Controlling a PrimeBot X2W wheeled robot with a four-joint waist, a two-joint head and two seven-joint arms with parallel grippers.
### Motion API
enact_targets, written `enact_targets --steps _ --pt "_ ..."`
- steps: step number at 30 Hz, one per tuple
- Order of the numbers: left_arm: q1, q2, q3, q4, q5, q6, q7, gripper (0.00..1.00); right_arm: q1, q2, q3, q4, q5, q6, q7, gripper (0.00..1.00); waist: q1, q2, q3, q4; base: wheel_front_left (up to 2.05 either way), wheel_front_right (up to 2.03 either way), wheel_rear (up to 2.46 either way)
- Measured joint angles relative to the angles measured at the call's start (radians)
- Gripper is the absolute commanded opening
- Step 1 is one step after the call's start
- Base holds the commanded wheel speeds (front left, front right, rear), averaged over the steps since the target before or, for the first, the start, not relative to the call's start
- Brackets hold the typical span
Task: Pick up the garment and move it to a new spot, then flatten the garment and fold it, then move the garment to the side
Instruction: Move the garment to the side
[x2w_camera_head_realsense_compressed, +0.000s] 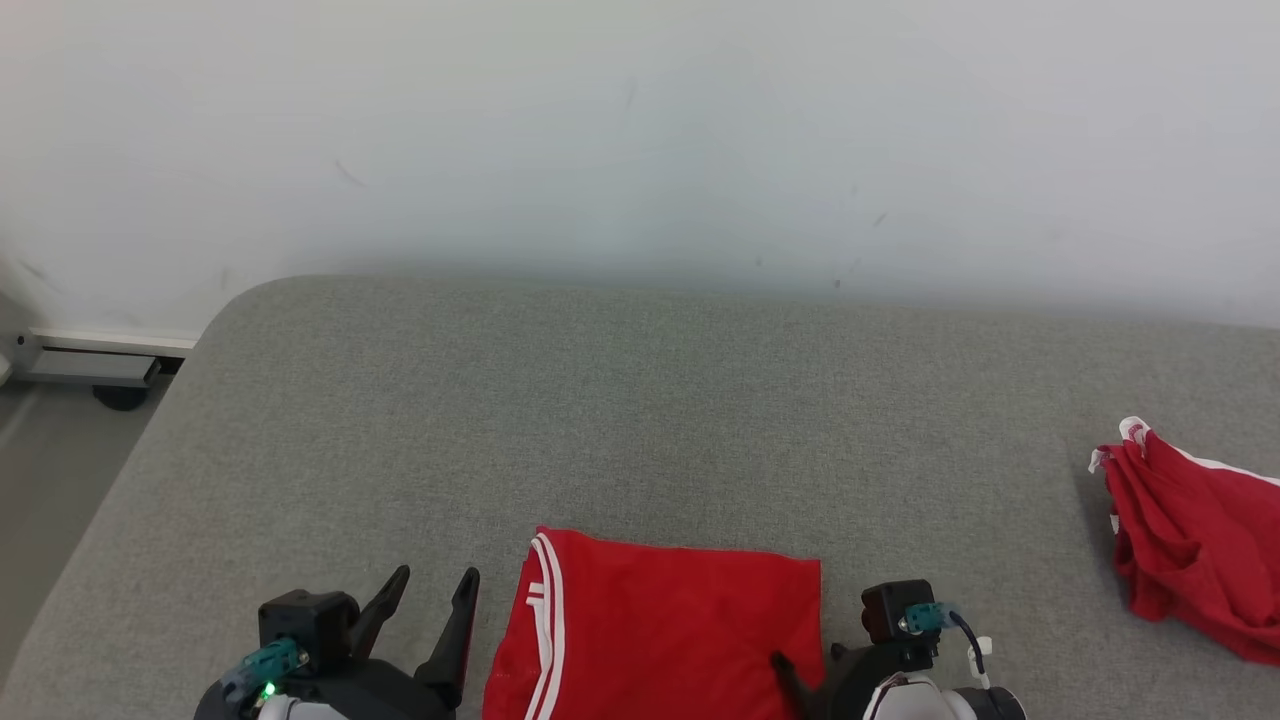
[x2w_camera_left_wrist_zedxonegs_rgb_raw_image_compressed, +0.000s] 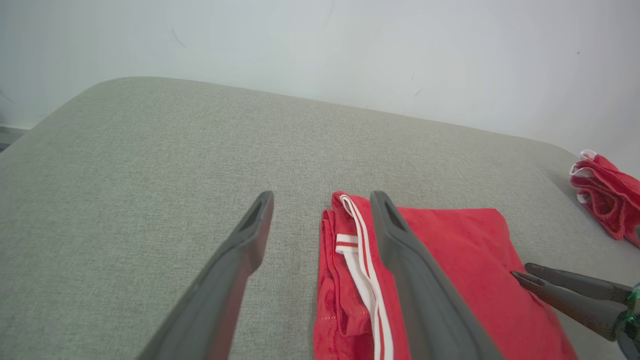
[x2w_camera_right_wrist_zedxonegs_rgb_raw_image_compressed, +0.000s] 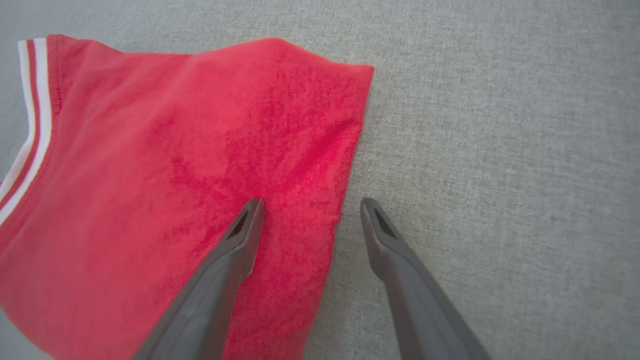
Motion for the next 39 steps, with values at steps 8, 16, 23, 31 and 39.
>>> enact_targets --steps 8,16,23,31,39 --pt "-0.018 -0.005 -0.005 0.001 0.000 0.002 0.009 1.00 0.022 0.001 -0.017 -0.016 -0.028 0.000 0.039 1.00 0.0000 0.0000 0.002 -0.007 0.00 0.00 0.00" --pt "-0.018 -0.008 -0.012 0.005 0.000 0.002 0.010 1.00 0.033 0.003 -0.049 -0.020 -0.055 0.000 0.077 0.36 0.0000 0.0000 0.004 -0.003 0.00 0.00 0.00" --pt "-0.018 -0.010 -0.014 0.007 0.000 0.002 0.010 1.00 0.035 0.008 -0.077 -0.018 -0.074 0.000 0.111 0.00 -0.0001 0.0000 0.002 0.002 0.00 0.00 0.00" --pt "-0.017 -0.010 -0.016 0.008 0.000 0.001 0.010 1.00 0.042 0.002 -0.103 -0.043 -0.129 0.000 0.126 0.00 0.0000 0.0000 -0.004 0.004 0.00 0.00 0.00" --pt "-0.013 -0.009 -0.015 0.008 0.000 0.001 0.009 1.00 0.029 -0.141 -0.153 -0.145 -0.195 0.000 0.125 0.00 0.0000 0.0001 -0.009 -0.003 0.00 0.00 0.00"
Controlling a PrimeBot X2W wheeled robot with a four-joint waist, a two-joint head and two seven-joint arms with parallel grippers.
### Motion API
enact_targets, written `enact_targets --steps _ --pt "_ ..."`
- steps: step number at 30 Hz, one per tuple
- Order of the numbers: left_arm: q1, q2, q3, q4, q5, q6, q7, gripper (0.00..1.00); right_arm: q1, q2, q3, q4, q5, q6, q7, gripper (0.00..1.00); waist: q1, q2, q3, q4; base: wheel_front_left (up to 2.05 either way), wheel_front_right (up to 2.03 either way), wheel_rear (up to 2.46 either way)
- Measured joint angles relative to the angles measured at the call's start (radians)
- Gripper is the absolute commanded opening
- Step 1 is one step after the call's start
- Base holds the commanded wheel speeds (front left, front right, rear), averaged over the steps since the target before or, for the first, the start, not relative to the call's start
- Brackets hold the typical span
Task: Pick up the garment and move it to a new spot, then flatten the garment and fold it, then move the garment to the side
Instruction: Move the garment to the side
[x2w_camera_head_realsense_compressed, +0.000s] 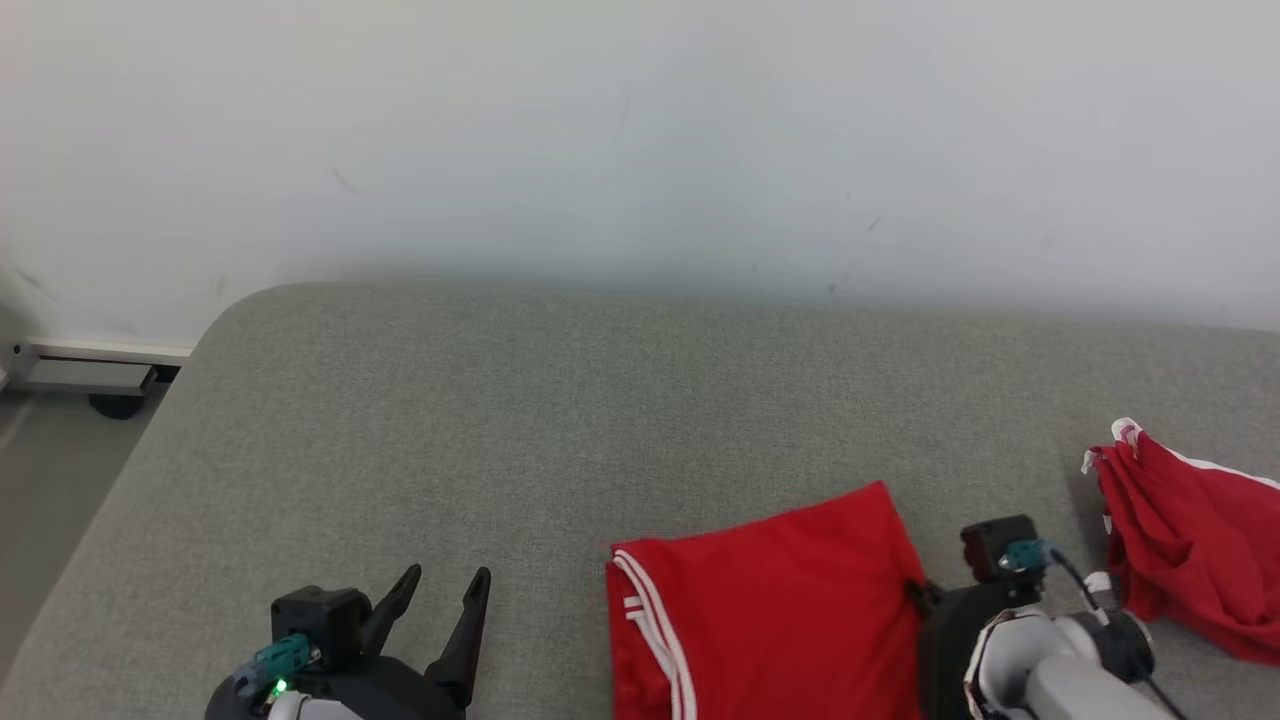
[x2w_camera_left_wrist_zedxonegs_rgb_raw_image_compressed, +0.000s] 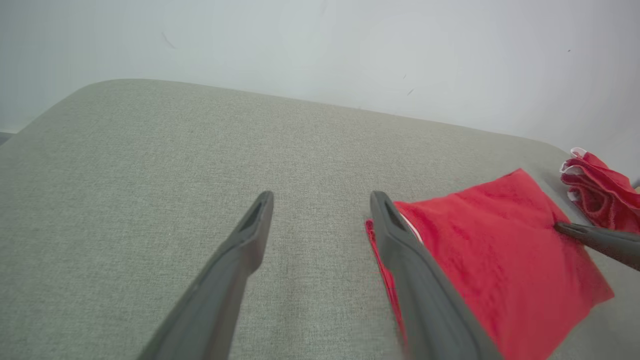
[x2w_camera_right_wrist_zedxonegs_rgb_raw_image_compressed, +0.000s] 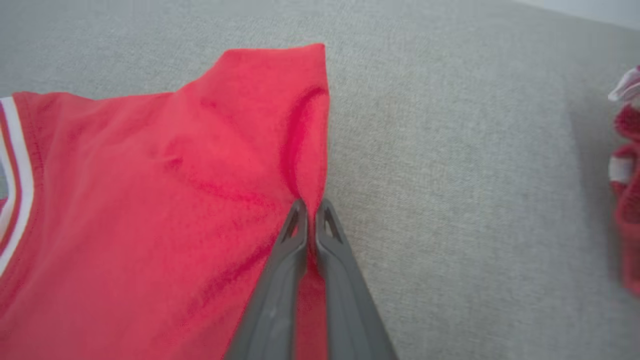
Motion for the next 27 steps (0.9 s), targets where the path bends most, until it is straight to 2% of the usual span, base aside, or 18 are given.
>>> enact_targets --steps 7,14,22,27 --pt "0.022 -0.001 0.006 -0.008 -0.001 0.004 -0.005 1.00 -0.027 -0.144 -0.083 -0.146 -0.082 0.000 0.020 0.00 0.0000 0.0000 0.007 -0.025 0.00 0.00 0.00" --pt "0.020 -0.015 0.006 -0.011 -0.003 0.005 -0.009 1.00 -0.034 -0.227 -0.205 -0.296 -0.140 0.000 0.098 0.00 0.0000 0.0000 0.015 -0.052 0.00 0.00 0.00" --pt "0.018 -0.019 0.002 -0.010 -0.003 0.005 -0.009 1.00 -0.007 -0.271 -0.355 -0.465 -0.223 0.000 0.226 0.00 0.0000 0.0000 0.021 -0.066 0.00 0.00 0.00" --pt "0.016 -0.019 0.002 -0.009 -0.002 0.005 -0.009 1.00 0.020 -0.275 -0.430 -0.556 -0.261 0.000 0.321 0.00 0.0000 0.0000 0.024 -0.071 0.00 0.00 0.00"
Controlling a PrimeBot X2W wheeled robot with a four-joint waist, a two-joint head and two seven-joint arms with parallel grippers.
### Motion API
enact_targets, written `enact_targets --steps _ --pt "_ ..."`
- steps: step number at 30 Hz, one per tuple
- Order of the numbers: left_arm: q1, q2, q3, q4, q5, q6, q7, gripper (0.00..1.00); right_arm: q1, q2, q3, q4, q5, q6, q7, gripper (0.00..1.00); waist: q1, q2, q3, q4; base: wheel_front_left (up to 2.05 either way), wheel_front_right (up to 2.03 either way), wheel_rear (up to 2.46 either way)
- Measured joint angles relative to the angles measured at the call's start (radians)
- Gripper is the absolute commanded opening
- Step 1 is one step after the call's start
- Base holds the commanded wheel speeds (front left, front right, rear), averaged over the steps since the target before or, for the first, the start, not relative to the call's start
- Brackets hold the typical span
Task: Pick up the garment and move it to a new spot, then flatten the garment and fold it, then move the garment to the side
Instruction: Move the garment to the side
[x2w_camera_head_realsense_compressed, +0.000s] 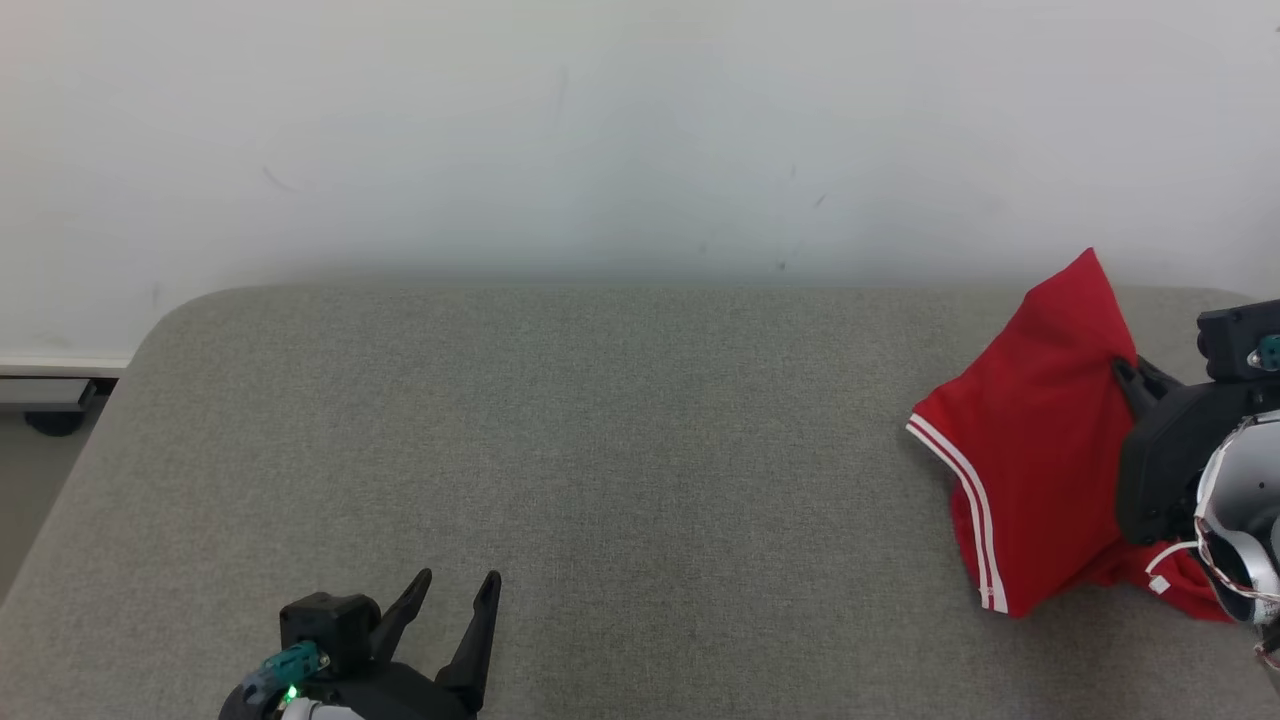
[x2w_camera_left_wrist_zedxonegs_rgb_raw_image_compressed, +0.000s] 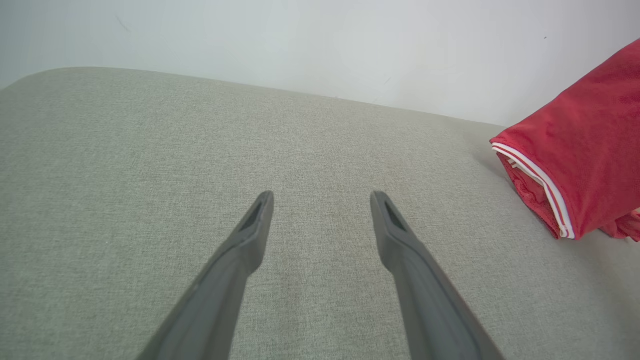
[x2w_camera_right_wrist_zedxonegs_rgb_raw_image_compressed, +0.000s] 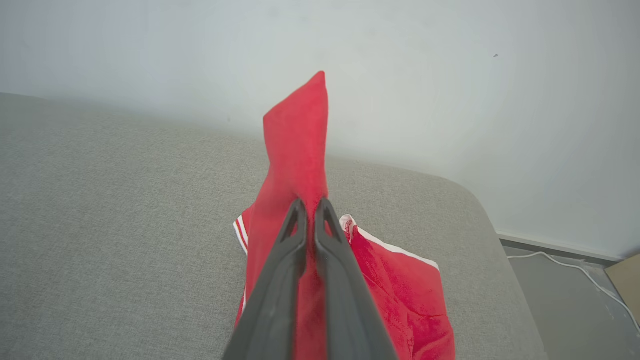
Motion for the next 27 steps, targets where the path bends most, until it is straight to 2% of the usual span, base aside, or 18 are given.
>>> enact_targets --steps 6,14,27 --pt "-0.002 0.003 -0.002 -0.001 0.000 -0.001 0.001 1.00 0.025 0.002 -0.090 -0.100 -0.046 0.000 0.123 0.00 0.0000 0.0000 0.010 -0.007 0.00 0.00 0.00" --pt "-0.023 0.004 -0.006 -0.002 0.002 -0.002 0.009 1.00 0.039 0.002 -0.178 -0.134 -0.089 0.000 0.231 0.00 0.0000 0.0000 0.024 -0.014 0.00 0.00 0.00" --pt "-0.038 0.016 -0.022 -0.024 0.012 -0.010 0.027 1.00 0.042 0.011 -0.313 -0.091 -0.184 0.000 0.279 0.00 0.0000 0.0000 0.057 -0.023 0.00 0.00 0.00"
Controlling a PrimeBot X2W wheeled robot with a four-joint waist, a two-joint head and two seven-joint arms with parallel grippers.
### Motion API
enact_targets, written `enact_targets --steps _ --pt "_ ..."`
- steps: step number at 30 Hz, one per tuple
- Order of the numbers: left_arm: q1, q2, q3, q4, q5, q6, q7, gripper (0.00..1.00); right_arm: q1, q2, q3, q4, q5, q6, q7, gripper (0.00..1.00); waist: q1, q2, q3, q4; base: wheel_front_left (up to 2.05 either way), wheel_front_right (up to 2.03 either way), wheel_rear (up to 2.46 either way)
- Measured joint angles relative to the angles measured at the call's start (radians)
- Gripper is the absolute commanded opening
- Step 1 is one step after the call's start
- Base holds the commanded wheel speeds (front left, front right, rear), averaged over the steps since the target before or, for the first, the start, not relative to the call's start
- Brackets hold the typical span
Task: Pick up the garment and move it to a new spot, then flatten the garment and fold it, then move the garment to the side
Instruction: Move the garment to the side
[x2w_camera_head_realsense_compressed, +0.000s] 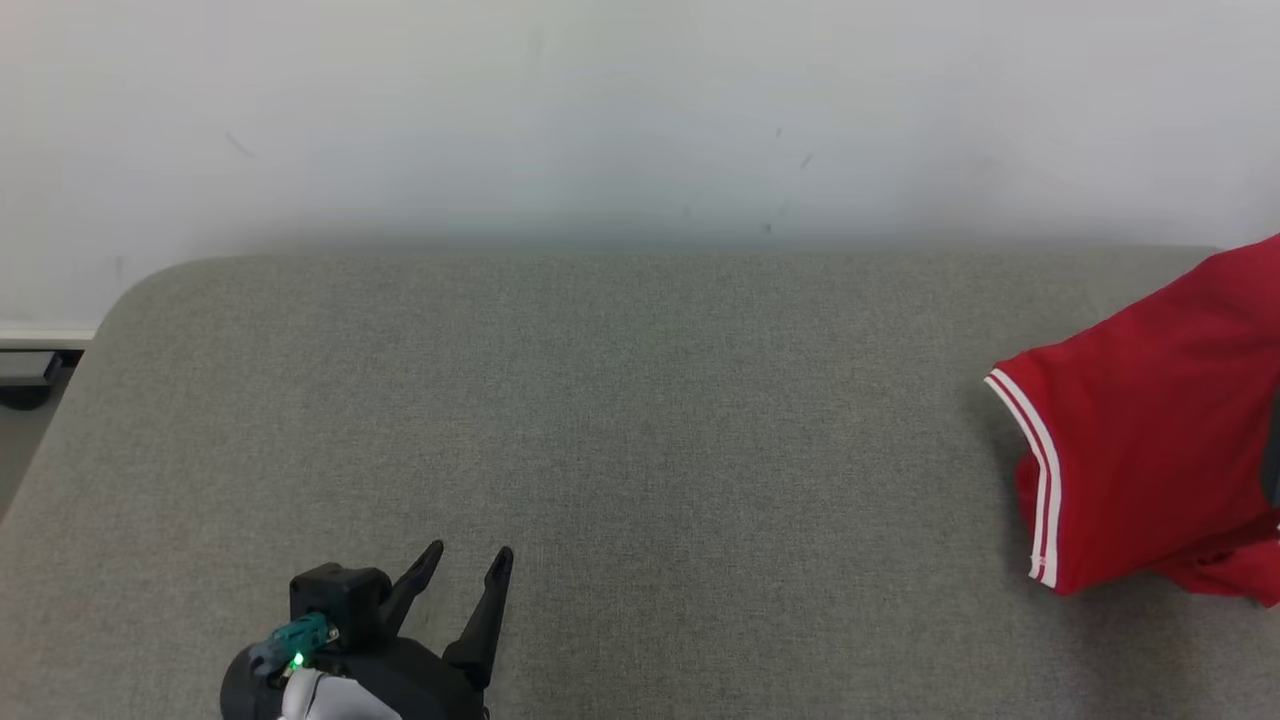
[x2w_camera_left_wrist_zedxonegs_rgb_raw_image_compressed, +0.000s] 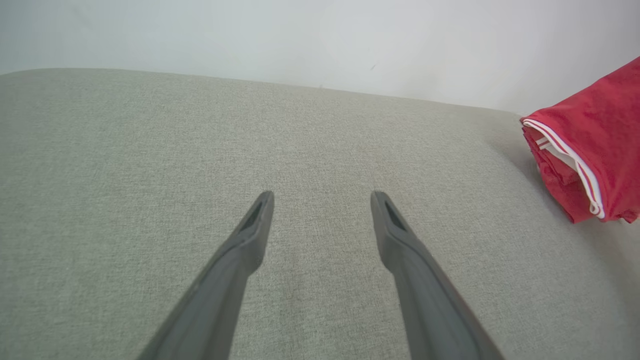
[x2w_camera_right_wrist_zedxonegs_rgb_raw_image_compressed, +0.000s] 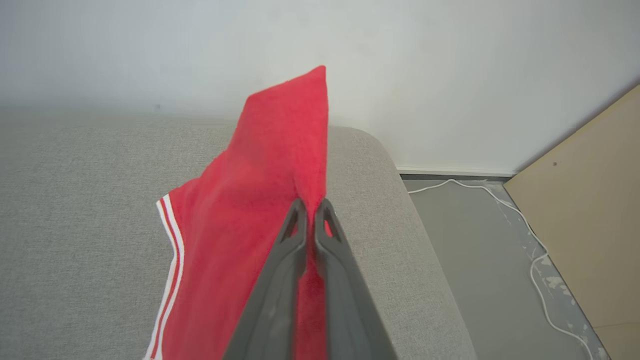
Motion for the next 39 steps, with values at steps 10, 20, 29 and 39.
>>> enact_targets --steps 10,20,29,39 --pt "-0.040 0.003 -0.009 -0.010 0.009 0.000 0.012 1.00 -0.002 -0.002 -0.067 0.087 -0.114 0.000 -0.012 0.00 0.0001 0.0000 0.056 0.005 0.00 0.00 0.00" --pt "-0.071 0.005 -0.013 -0.025 0.035 -0.009 0.026 1.00 -0.004 0.024 -0.156 0.173 -0.215 0.000 -0.040 0.00 0.0001 0.0000 0.110 0.020 0.00 0.00 0.00" --pt "-0.112 0.011 -0.016 -0.036 0.048 -0.010 0.035 1.00 -0.048 0.035 -0.188 0.267 -0.259 0.000 -0.109 0.00 0.0001 0.0000 0.168 0.034 0.00 0.00 0.00" --pt "-0.143 0.007 -0.024 -0.026 0.051 -0.011 0.044 1.00 -0.095 0.062 -0.197 0.369 -0.301 0.000 -0.194 1.00 -0.0001 0.0000 0.203 0.049 0.00 0.00 0.00"
